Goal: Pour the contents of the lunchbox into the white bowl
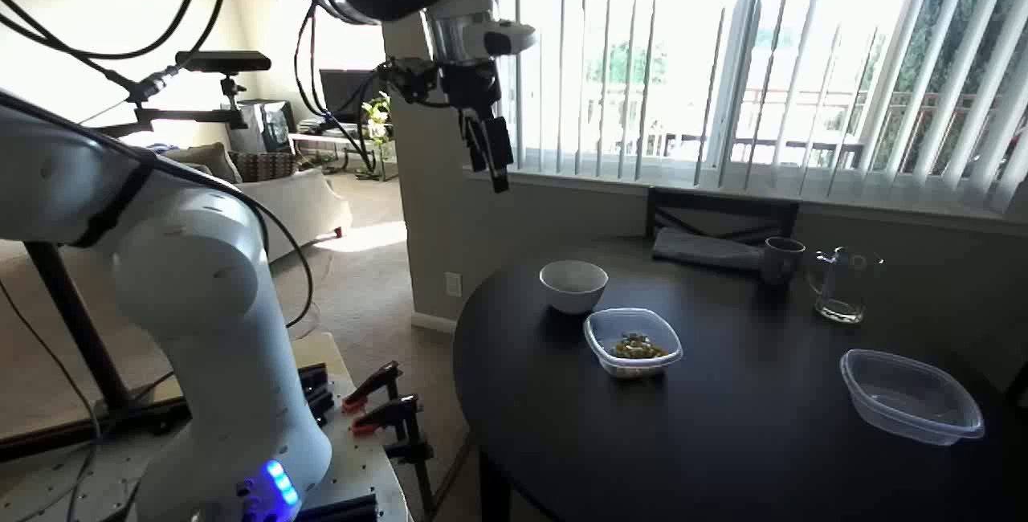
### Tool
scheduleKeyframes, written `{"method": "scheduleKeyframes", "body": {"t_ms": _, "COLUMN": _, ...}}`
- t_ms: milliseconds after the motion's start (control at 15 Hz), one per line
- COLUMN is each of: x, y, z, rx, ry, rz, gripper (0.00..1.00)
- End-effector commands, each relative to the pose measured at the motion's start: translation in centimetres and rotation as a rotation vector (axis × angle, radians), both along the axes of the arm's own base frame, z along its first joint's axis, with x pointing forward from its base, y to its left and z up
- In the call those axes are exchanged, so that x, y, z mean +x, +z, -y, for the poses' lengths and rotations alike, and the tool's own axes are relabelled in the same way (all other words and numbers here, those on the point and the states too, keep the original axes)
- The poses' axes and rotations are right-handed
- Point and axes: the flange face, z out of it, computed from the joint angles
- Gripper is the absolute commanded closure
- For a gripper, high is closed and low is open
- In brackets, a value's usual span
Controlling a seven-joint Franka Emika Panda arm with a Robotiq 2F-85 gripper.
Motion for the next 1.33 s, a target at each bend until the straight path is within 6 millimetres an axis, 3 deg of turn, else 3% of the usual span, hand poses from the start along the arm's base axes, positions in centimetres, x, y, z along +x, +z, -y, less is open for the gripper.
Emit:
{"method": "scheduleKeyframes", "body": {"t_ms": 0, "x": 0.0, "y": 0.1, "z": 0.0, "rx": 0.0, "ry": 0.0, "rz": -0.001, "gripper": 0.0}}
{"method": "scheduleKeyframes", "body": {"t_ms": 800, "x": 0.3, "y": -0.4, "z": 0.0, "rx": -0.003, "ry": -0.014, "rz": 0.012, "gripper": 0.0}}
{"method": "scheduleKeyframes", "body": {"t_ms": 933, "x": 2.1, "y": -2.1, "z": -1.2, "rx": 0.017, "ry": -0.028, "rz": 0.033, "gripper": 0.0}}
{"method": "scheduleKeyframes", "body": {"t_ms": 1267, "x": 9.6, "y": -7.0, "z": -4.1, "rx": 0.106, "ry": -0.194, "rz": 0.124, "gripper": 0.0}}
